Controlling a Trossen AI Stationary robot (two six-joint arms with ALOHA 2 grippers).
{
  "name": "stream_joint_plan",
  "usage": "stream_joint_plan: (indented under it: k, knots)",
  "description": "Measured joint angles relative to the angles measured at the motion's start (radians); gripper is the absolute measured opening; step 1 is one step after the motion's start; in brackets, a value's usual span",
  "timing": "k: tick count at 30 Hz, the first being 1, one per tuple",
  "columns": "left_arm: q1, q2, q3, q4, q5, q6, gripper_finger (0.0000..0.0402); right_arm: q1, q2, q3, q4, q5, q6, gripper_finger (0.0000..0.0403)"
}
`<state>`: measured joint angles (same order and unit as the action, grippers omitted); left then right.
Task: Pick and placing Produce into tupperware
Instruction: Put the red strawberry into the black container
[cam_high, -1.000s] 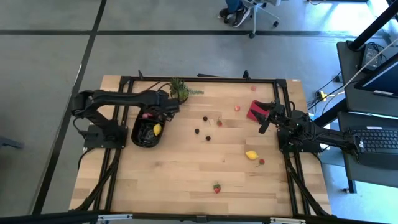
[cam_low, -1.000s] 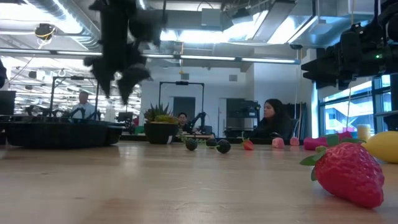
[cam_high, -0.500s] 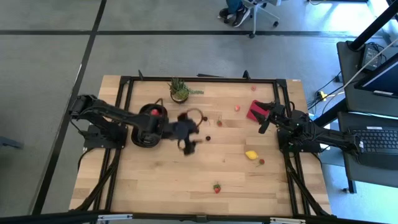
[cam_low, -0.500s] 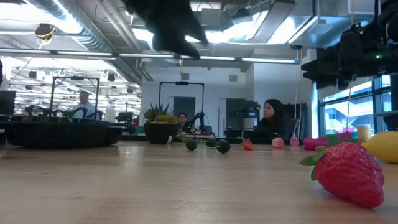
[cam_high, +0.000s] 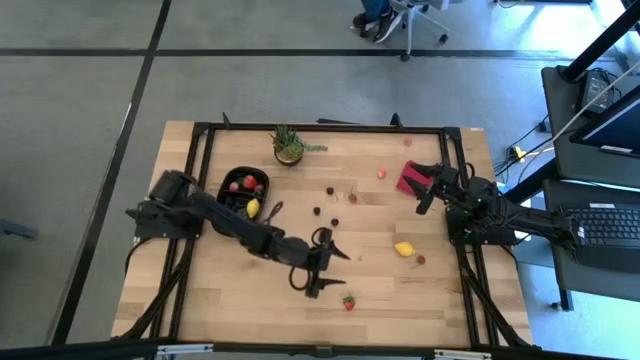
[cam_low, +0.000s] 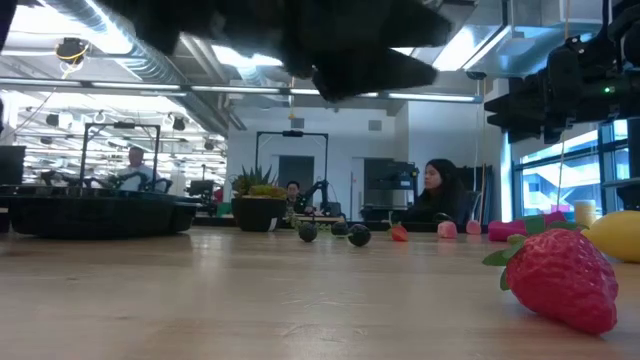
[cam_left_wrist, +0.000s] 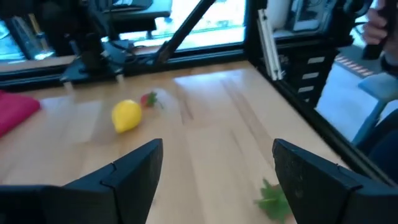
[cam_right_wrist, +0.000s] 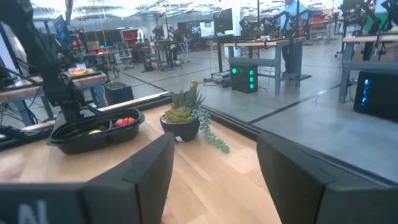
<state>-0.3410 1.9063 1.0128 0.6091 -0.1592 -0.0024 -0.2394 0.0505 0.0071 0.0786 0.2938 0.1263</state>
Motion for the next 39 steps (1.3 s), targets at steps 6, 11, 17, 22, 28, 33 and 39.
stream_joint_plan:
  k: [6,11,17,22,28,33,39]
  knots:
    - [-0.001,0.083,0.000,0.090,0.020,0.038,0.0294,0.000,0.000,0.000,-0.002,0.000,0.003,0.0232]
    - [-0.019,0.082,0.000,0.098,0.002,0.040,0.0294,0.000,0.000,0.000,0.004,0.000,0.022,0.0232]
    - [-0.031,0.062,-0.036,0.103,-0.136,0.090,0.0294,0.001,0.000,0.000,0.091,-0.209,0.053,0.0232]
    - [-0.007,-0.060,-0.195,0.125,-0.142,0.030,0.0294,0.001,0.000,0.007,0.140,-0.444,0.091,0.0232]
    - [0.034,-0.253,-0.438,0.282,-0.147,0.073,0.0294,0.071,0.079,0.050,0.090,-0.504,0.020,0.0232]
    - [0.074,-0.352,-0.539,0.314,-0.145,0.084,0.0294,0.169,0.254,0.160,0.080,-0.380,-0.119,0.0232]
    - [0.105,-0.418,-0.582,0.308,-0.144,0.031,0.0294,0.246,0.549,0.333,-0.044,-0.177,-0.239,0.0232]
